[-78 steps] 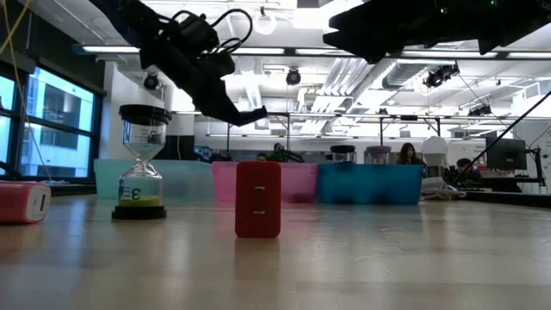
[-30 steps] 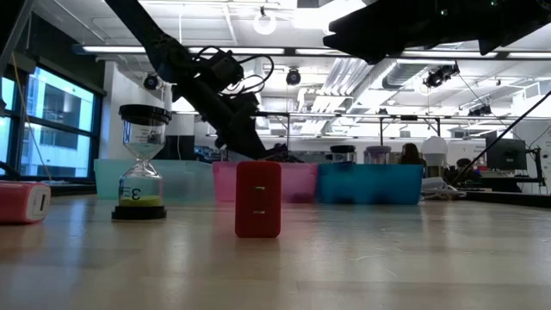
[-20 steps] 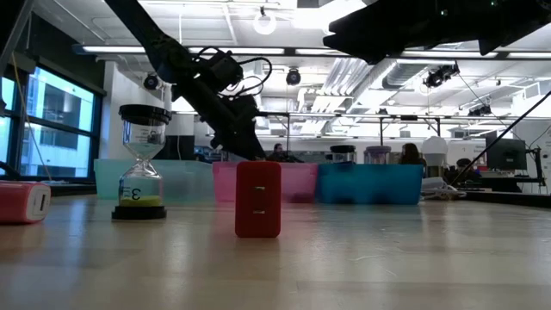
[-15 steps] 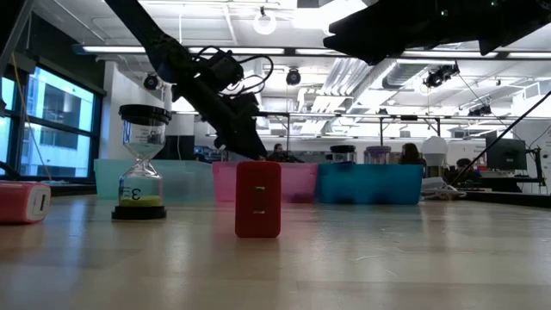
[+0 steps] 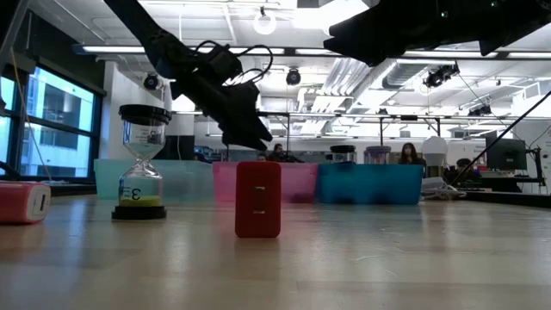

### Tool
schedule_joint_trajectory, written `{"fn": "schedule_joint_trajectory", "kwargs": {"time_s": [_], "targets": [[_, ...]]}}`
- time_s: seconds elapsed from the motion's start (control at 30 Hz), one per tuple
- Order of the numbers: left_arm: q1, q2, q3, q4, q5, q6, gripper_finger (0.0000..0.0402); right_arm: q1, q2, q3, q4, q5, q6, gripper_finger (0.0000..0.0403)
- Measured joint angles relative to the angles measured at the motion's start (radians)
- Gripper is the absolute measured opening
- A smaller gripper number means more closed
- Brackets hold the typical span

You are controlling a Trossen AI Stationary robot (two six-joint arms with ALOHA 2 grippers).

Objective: Pick & Place Office items
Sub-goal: Put the pink white adapter into the green bin

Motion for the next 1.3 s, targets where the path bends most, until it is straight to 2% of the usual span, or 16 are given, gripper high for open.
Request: {"fn": "schedule_joint_trajectory", "kwargs": {"time_s": [0.1,0.23,0.37,0.57,0.73,0.9,1.13,1.3], "targets": [[-0.013,-0.001,0.0,-0.008,0.005,-0.017,0.0279,0.0,0.0,0.0,-0.001,0.0,0.0,0.0248],[-0.029,-0.016,0.0,-0.02,0.014,-0.167,0.031,0.0,0.0,0.0,-0.001,0.0,0.002,0.0248],[-0.042,-0.075,0.0,-0.101,0.047,-0.096,0.0317,0.0,0.0,0.0,-0.001,0.0,0.004,0.0248],[-0.103,-0.248,0.0,-0.274,0.046,-0.037,0.0317,0.0,0.0,0.0,-0.009,0.0,0.004,0.0248],[-0.215,-0.402,0.0,-0.496,0.042,-0.006,0.0317,0.0,0.0,0.0,-0.014,0.0,0.004,0.0248],[-0.344,-0.515,0.0,-0.686,0.025,-0.09,0.0317,0.0,0.0,0.0,-0.015,0.0,0.024,0.0248],[-0.57,-0.55,-0.018,-0.873,-0.081,-0.256,0.0317,0.0,0.0,0.0,-0.015,0.0,0.027,0.0248],[-0.735,-0.543,-0.052,-0.877,-0.109,-0.308,0.0317,0.0,0.0,0.0,-0.015,0.0,0.027,0.0248]]}}
